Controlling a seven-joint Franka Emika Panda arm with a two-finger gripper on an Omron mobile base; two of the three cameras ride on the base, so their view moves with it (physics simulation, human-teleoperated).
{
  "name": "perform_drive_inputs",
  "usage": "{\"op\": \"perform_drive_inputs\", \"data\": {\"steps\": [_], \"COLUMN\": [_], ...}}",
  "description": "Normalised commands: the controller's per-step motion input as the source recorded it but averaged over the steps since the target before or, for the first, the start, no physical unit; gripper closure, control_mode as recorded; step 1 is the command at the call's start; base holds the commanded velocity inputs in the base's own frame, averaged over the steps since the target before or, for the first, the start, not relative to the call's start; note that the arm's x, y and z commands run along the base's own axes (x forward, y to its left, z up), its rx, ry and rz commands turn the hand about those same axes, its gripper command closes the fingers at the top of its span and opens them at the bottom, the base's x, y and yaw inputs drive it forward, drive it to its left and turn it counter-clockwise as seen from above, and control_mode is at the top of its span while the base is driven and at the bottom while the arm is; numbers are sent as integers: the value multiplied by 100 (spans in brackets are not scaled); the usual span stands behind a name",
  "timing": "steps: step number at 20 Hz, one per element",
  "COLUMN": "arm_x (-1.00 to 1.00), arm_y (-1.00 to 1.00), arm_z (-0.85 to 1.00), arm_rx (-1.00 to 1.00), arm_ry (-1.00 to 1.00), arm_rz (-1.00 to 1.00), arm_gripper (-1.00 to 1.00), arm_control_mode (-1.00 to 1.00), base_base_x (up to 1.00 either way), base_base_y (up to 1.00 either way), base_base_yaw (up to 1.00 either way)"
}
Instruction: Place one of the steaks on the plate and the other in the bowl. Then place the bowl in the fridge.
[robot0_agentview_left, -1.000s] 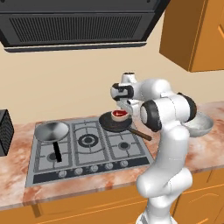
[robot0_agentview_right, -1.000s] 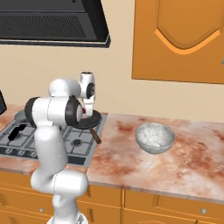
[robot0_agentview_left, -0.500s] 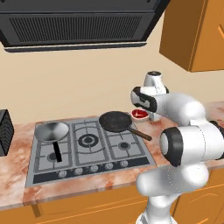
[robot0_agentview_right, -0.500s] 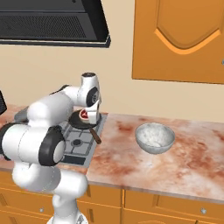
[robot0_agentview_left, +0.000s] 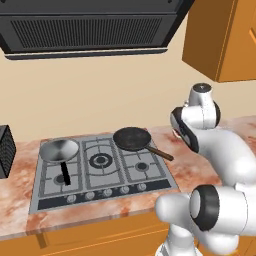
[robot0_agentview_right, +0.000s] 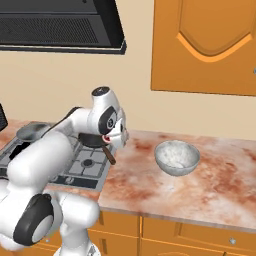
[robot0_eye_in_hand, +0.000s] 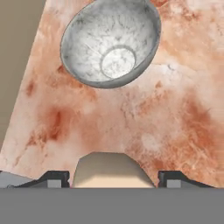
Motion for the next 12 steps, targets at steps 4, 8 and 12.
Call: {"op": "perform_drive_inputs", "data": {"steps": [4,8,12], "arm_x": [-51,-9,0], "arm_y": [-54,-68,-60], "arm_z": [54,23,-2], "arm_rx": [-31,-28,-32], "arm_ry": [-4,3,19], "arm_rz": [18,25,29], "arm_gripper": [100,100,100], "arm_control_mode": [-100,-100,-100], "base_base_x": [0,0,0], "base_base_y": [0,0,0], "base_base_yaw": [0,0,0]}}
